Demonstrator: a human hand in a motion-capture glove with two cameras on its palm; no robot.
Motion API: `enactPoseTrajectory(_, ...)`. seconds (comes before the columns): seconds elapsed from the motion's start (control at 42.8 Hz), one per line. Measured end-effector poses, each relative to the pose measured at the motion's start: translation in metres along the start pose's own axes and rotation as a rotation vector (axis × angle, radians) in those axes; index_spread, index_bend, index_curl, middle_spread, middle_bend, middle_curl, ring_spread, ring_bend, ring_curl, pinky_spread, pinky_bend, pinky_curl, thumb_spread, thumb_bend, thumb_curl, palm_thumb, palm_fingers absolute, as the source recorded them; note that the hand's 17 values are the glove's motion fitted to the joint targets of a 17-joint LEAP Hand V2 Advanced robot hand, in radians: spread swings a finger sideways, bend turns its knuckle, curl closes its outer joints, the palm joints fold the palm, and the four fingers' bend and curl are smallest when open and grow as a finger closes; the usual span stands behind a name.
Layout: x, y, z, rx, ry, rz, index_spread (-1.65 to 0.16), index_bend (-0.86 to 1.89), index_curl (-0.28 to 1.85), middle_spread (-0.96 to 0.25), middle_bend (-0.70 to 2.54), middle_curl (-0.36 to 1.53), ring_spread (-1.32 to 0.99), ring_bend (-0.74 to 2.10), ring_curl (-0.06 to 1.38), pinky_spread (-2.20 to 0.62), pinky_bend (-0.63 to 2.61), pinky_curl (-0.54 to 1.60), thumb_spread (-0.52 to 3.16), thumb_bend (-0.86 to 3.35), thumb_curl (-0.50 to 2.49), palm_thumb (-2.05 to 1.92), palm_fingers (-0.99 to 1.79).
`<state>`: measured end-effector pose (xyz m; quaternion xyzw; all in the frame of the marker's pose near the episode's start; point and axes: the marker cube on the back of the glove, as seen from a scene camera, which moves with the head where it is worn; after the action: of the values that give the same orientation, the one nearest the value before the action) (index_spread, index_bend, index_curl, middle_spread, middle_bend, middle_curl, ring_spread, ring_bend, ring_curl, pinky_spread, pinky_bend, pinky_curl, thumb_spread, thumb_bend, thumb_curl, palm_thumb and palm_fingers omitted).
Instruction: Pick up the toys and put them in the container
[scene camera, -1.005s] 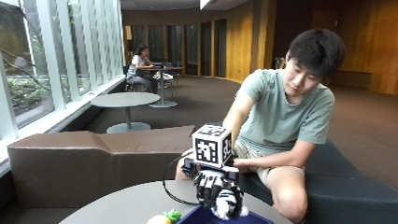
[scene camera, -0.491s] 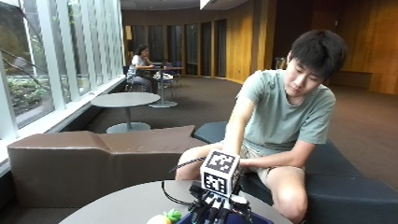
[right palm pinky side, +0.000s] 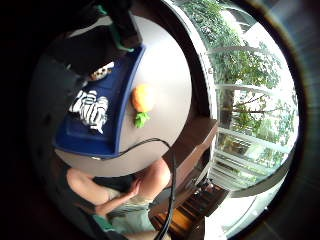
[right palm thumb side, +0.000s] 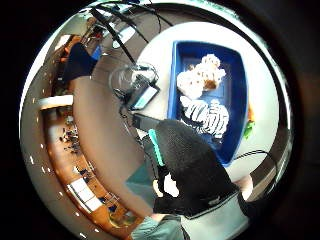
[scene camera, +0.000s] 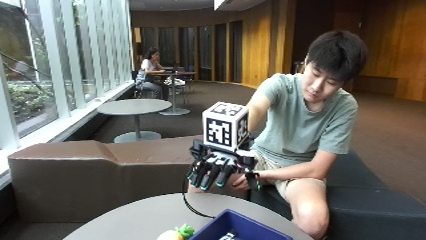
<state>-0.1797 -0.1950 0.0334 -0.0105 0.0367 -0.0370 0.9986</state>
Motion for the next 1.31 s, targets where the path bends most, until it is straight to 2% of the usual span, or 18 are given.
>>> enactPoseTrajectory(0.28,0.044,0.017,-0.072,0.132,-0.039,0.065,-0.23,0.06,0.12,-0.06,0.16,0.37,-0.09,0.82,0.36,0.02,1.11,0.36,1.24,-0.06,0.27,-0.07,-0.12)
enactPoseTrajectory(0.538,0.101,0.016,-0.077,0.155,-0.091,0.140,-0.22,0.08,0.13,-0.09,0.17,0.36,-0.09,0.80,0.36,0.02,1.13,0.37,1.25,-0.06,0.23,-0.09,-0.15)
enactPoseTrajectory(0.771,0.146,0.004,-0.051,0.128,-0.106,0.193,-0.22,0.09,0.14,-0.10,0.18,0.36,-0.08,0.76,0.35,0.02,1.14,0.37,1.25,-0.06,0.21,-0.09,-0.16)
enactPoseTrajectory(0.958,0.175,-0.006,-0.014,0.099,-0.098,0.222,-0.22,0.11,0.16,-0.06,0.17,0.35,-0.05,0.64,0.32,0.02,1.12,0.36,1.27,-0.05,0.20,-0.08,-0.19)
enactPoseTrajectory(1.309,0.205,-0.035,0.102,-0.024,-0.130,0.191,-0.22,0.04,0.15,-0.03,0.14,0.33,-0.03,0.60,0.31,0.03,1.11,0.35,1.30,-0.03,0.21,-0.04,-0.22)
